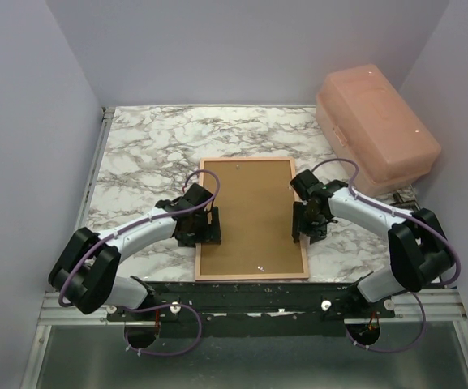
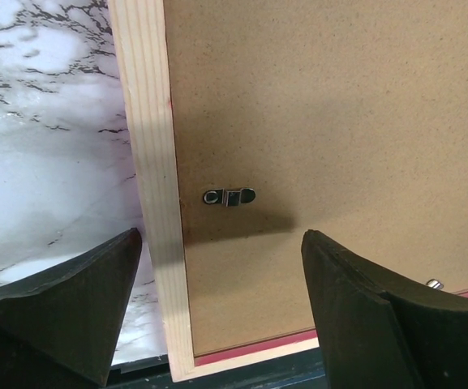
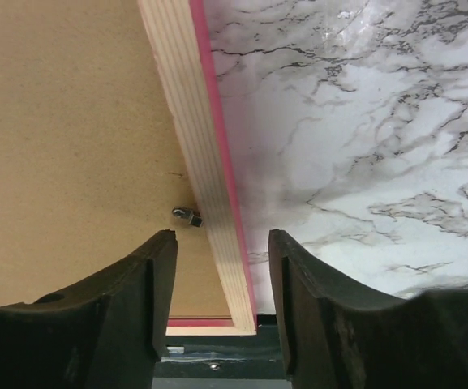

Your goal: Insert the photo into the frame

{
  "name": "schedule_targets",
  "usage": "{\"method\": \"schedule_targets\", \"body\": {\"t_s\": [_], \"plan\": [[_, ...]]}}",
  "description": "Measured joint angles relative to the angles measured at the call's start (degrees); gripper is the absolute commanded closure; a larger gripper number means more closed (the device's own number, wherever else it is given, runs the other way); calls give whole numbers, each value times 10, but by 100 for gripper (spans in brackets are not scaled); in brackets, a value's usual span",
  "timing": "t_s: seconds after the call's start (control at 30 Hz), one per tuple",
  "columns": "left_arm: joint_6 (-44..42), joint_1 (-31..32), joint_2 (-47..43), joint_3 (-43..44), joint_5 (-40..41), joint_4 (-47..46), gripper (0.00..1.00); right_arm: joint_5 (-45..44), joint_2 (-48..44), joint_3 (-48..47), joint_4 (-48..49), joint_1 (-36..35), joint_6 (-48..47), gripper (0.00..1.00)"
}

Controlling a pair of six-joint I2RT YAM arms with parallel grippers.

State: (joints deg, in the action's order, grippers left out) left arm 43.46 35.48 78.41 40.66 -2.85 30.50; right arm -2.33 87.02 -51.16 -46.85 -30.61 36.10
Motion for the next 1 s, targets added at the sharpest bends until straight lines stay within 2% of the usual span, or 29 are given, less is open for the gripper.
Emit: {"method": "schedule_targets", "body": {"t_s": [0.07,0.33,0.5,0.8,1.0], "plan": [[0,2,-3,-1,4,0,12,1,-10,-1,1,1,5,38],[-4,4,-10,-2,24,17,11,34,-12,-4,23,5,17,37],[-3,4,10,15,27,28,18,64,-10,-1,41,15,19,37],[12,-2,35,36,38,36,25,87,-9,6,49,24,18,38],[14,-18,35,40,41,30,35,90,-7,7,51,26,18,38]]}}
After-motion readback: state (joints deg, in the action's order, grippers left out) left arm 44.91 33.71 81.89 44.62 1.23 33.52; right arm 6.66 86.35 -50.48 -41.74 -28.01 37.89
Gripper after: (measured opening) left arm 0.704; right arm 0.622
